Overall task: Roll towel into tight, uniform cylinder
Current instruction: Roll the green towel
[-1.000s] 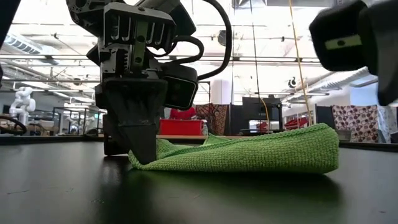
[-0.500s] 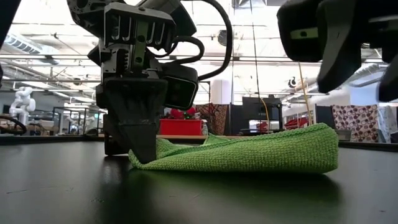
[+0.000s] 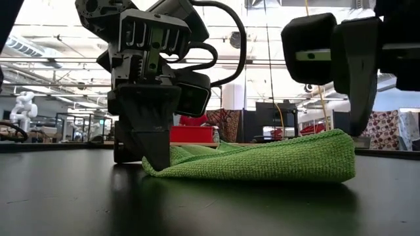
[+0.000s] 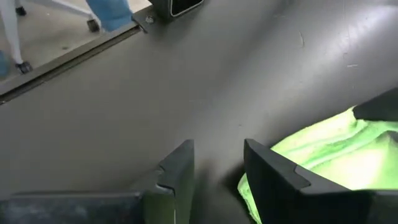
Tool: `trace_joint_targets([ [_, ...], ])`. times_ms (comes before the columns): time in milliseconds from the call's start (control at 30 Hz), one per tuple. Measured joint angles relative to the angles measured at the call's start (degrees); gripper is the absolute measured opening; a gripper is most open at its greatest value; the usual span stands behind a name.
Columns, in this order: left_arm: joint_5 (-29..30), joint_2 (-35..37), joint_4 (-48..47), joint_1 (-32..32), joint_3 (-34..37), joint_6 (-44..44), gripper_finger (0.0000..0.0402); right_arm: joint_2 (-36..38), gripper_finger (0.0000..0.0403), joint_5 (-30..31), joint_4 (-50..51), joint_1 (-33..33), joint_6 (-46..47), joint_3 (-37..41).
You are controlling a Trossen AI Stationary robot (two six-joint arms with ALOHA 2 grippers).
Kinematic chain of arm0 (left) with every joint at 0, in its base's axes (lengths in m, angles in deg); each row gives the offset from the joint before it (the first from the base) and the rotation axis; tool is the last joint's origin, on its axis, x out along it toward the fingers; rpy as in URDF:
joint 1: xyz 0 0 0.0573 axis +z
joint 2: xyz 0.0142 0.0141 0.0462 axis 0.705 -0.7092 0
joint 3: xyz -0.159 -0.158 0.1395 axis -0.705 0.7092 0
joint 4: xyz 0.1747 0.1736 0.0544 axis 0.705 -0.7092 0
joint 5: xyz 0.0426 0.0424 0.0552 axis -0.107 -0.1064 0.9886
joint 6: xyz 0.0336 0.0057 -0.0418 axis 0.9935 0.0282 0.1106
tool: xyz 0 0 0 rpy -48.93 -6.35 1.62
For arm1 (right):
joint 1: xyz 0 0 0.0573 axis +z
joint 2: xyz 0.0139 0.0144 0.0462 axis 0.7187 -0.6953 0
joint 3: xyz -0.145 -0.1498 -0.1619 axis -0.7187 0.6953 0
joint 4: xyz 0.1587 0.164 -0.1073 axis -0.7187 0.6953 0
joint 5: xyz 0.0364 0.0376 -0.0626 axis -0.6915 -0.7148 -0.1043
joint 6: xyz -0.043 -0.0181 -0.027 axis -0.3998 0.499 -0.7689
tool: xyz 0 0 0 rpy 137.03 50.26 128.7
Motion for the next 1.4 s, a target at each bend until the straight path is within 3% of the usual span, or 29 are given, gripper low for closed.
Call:
trace_joint_targets([
  [200, -0.35, -0.02, -0.09, 0.03, -0.01, 0.04, 0.0012, -0.01, 0.013, 3.0, 0.31, -1.62, -1.72, 0.0],
  [367, -0.8, -0.04, -0.07, 0.33, -0.03, 0.0, 0.0012, -0.68, 0.013, 1.32, 0.87, -3.24, -1.92, 0.0],
  [900, -1.57, -0.04, -0.05, 0.58, -0.03, 0.08, 0.0012, -0.82, 0.013, 3.25, 1.29, -1.15, -8.07, -3.1],
  [1133, -1.97, -0.04, -0.03, 0.58, -0.03, 0.1, 0.0012, -1.15, 0.013, -3.39, 2.12, -1.92, -7.03, -3.06],
  [1400, -2.03, -0.04, -0.01, 0.58, -0.03, 0.12, 0.0012, -2.03, 0.013, -3.25, 4.16, -3.9, -6.52, -3.03],
])
